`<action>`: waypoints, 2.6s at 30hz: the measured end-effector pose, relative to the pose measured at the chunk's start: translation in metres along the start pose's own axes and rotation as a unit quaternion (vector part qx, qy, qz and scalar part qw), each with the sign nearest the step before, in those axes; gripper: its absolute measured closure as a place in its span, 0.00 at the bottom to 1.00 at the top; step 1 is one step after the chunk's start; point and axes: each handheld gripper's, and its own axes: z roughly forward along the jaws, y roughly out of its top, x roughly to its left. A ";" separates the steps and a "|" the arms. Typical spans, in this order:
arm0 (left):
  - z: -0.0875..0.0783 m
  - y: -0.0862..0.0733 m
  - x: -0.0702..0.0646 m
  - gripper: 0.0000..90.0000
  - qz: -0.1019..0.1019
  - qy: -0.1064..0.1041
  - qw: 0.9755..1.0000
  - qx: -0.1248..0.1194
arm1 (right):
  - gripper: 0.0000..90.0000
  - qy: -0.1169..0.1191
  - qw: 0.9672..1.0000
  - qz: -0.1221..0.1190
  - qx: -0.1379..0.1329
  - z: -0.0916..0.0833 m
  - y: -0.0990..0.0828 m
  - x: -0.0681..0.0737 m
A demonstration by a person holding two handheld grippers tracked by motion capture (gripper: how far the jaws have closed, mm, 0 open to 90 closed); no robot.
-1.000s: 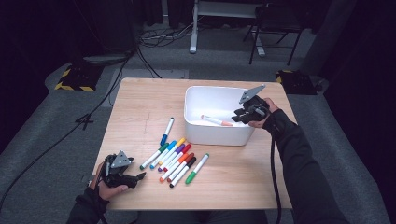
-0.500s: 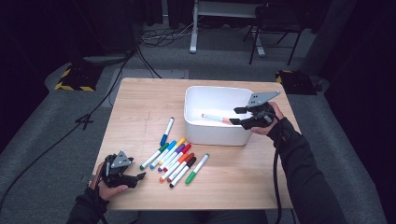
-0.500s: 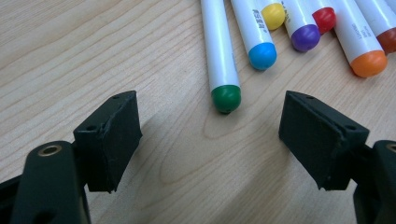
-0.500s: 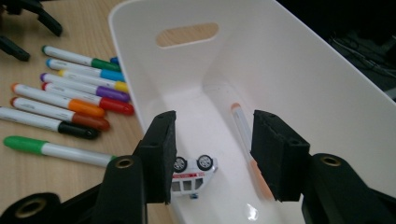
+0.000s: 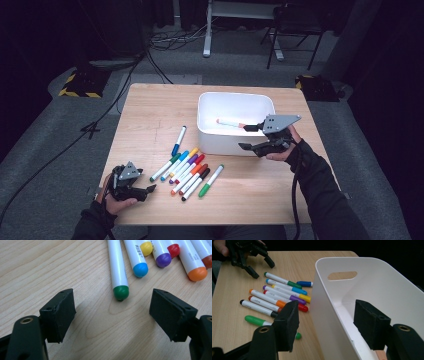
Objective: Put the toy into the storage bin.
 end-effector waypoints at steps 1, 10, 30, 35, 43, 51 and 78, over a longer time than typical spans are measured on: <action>0.000 0.000 0.000 0.23 0.000 0.000 1.000 0.000 | 0.40 0.001 1.000 0.001 -0.003 0.001 -0.001 0.002; 0.000 0.000 0.000 0.23 0.001 0.000 1.000 0.000 | 0.37 0.019 1.000 0.002 -0.010 0.009 -0.014 0.011; 0.000 0.000 0.000 0.23 -0.001 0.000 1.000 0.000 | 0.34 0.089 0.995 -0.013 0.034 0.066 -0.043 0.045; 0.000 0.000 0.000 0.23 -0.001 0.000 1.000 0.000 | 0.35 0.112 0.992 -0.019 0.053 0.087 -0.050 0.052; 0.000 0.000 0.000 0.23 0.000 0.000 1.000 0.000 | 0.34 0.126 0.990 -0.002 0.066 0.114 -0.063 0.051; 0.000 0.000 0.000 0.23 -0.001 0.000 1.000 0.000 | 0.35 0.121 0.990 0.009 0.065 0.127 -0.072 0.049; 0.000 0.000 0.000 0.23 0.001 0.000 1.000 0.000 | 0.82 0.202 0.977 -0.034 0.061 0.106 -0.093 0.056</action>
